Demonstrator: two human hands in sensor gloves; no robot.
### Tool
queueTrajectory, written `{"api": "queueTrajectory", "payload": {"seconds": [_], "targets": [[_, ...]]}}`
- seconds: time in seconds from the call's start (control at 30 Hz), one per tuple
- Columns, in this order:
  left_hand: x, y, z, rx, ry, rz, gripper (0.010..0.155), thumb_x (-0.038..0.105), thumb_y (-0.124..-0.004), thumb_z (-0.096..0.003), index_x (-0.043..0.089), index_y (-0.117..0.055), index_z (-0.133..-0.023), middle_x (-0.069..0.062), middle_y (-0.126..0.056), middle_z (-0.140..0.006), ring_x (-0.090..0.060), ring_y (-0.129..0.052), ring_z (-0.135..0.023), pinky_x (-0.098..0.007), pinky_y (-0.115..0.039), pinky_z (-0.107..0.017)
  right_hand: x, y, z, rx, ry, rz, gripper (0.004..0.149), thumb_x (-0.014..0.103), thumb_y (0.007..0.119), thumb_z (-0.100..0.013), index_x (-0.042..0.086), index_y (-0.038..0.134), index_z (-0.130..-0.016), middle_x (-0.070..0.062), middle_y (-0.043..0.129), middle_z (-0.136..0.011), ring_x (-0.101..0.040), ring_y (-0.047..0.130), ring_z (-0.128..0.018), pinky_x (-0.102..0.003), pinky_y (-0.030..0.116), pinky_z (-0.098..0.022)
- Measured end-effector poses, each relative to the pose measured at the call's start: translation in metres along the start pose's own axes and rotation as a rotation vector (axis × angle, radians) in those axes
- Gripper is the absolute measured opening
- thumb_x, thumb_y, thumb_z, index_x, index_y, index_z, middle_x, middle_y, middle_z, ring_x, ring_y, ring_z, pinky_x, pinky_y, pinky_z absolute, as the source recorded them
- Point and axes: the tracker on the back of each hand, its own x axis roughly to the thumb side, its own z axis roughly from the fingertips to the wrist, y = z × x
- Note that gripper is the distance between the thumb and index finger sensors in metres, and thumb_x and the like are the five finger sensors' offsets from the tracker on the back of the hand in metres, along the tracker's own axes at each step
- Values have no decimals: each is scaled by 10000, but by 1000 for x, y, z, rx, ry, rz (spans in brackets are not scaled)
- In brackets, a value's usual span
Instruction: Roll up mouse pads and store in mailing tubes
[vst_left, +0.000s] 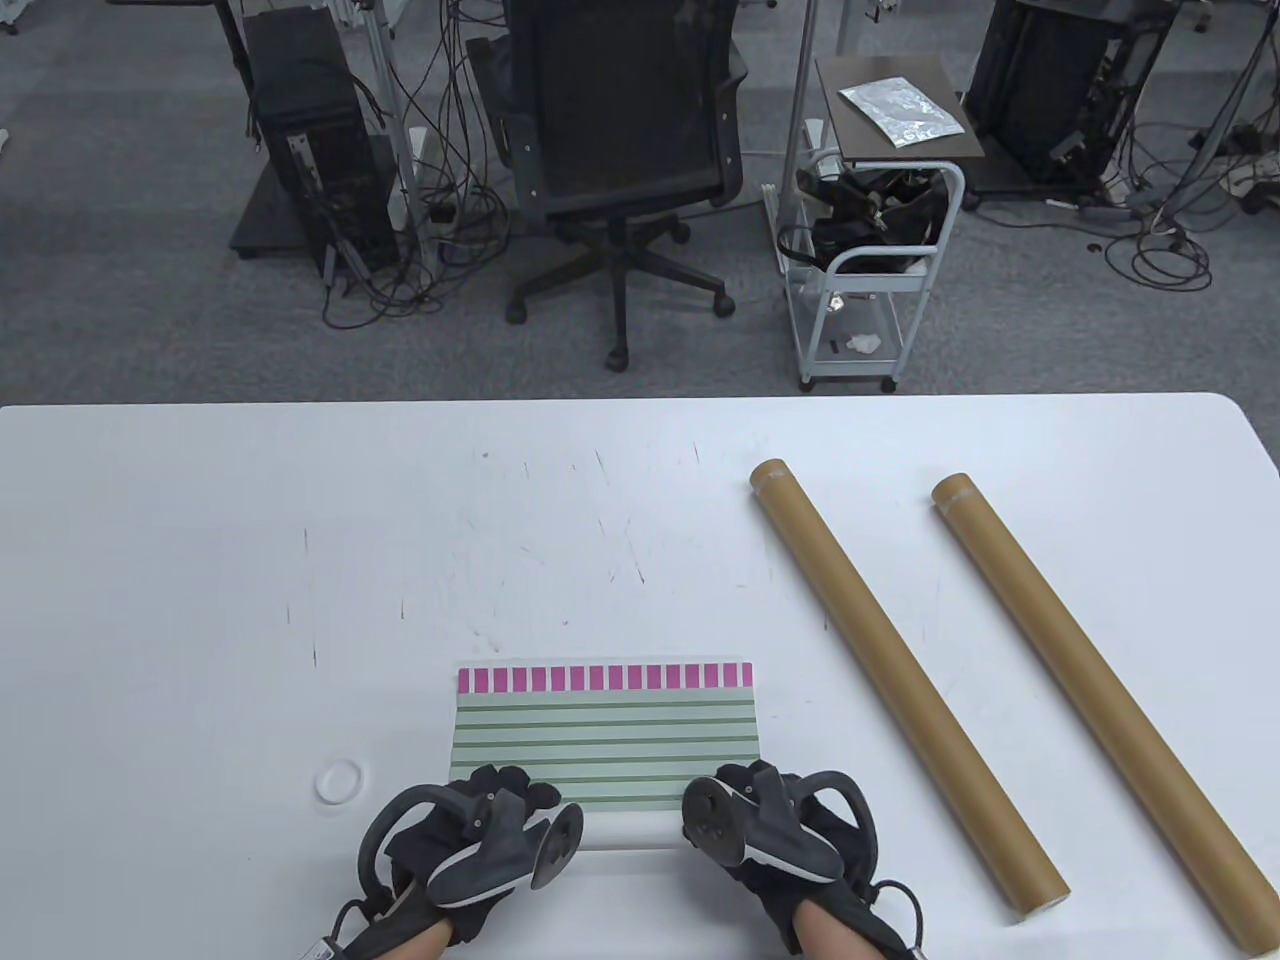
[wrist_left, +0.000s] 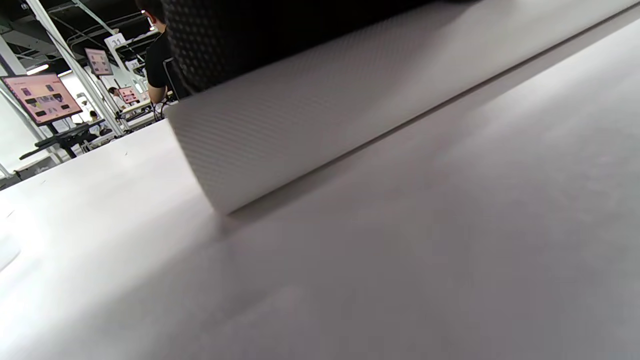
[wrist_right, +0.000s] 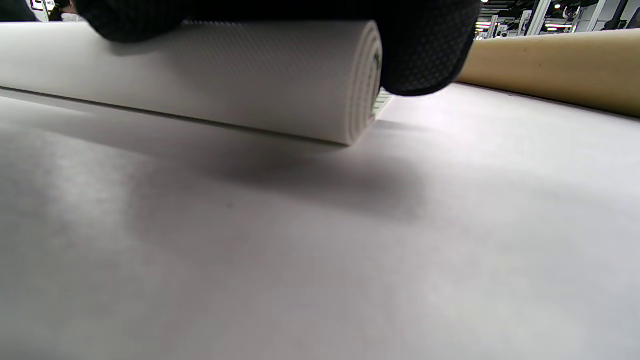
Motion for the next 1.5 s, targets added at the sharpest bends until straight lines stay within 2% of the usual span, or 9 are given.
{"api": "queueTrajectory", "payload": {"seconds": [0.13,0.27,0.57,0.67,1.07,1.13,1.2,1.33,1.5], "targets": [[-2,-1,-3,-26,18,24,477,483,-555,-420,450,-677,-880,147,-799,-838,-118,-880,-737,-280,-827,-590,0,0,1,-1,1,-4,508,450,628,-435,272,762,-890,5,842,-849,-241,864,-708,-449,738,-604],[-3,0,-4,-29,26,26,475,487,-550,-419,463,-682,-874,159,-809,-832,-106,-891,-725,-261,-831,-579,10,-8,6,-110,-33,78,486,462,707,-418,306,758,-876,42,843,-846,-202,866,-718,-422,741,-614],[-7,5,1,14,2,42,462,524,-613,-404,487,-704,-855,159,-896,-778,-91,-980,-663,-218,-891,-492,7,-3,0,-35,-18,7,481,437,671,-437,294,762,-887,28,850,-860,-223,876,-715,-435,750,-601],[-8,1,5,-7,-25,87,547,574,-676,-360,451,-700,-892,117,-858,-858,-141,-943,-745,-263,-861,-562,6,-2,-2,-27,-8,-2,483,428,647,-448,286,761,-896,21,852,-863,-231,871,-721,-439,743,-606],[-9,0,-1,-46,-11,101,502,497,-648,-372,472,-716,-869,155,-853,-854,-115,-934,-760,-261,-840,-580,9,-5,2,52,-71,-1,488,397,625,-470,239,764,-910,-38,845,-857,-267,876,-688,-439,765,-572],[-9,-1,-3,-57,-2,100,502,488,-636,-375,472,-716,-870,154,-854,-854,-113,-934,-765,-261,-840,-578,10,-8,6,-5,-79,43,500,431,662,-448,257,760,-906,-18,845,-860,-254,875,-697,-433,763,-577],[-10,-3,-4,-63,4,115,507,482,-620,-382,446,-707,-880,151,-848,-859,-112,-925,-777,-261,-833,-583,8,-8,7,30,-88,43,582,495,695,-413,251,724,-940,-20,819,-888,-252,862,-718,-435,760,-583],[-9,-4,-4,-66,13,115,514,460,-595,-402,408,-696,-903,132,-829,-887,-132,-907,-810,-281,-819,-605,7,-2,3,76,-69,26,544,412,659,-443,248,670,-962,-19,776,-918,-261,825,-753,-466,725,-619],[-7,-7,5,6,-20,63,527,465,-581,-424,416,-616,-947,122,-774,-955,-146,-884,-862,-297,-813,-638,7,0,2,67,-49,-1,520,378,618,-457,249,680,-957,-21,772,-917,-269,817,-757,-478,712,-628]]}}
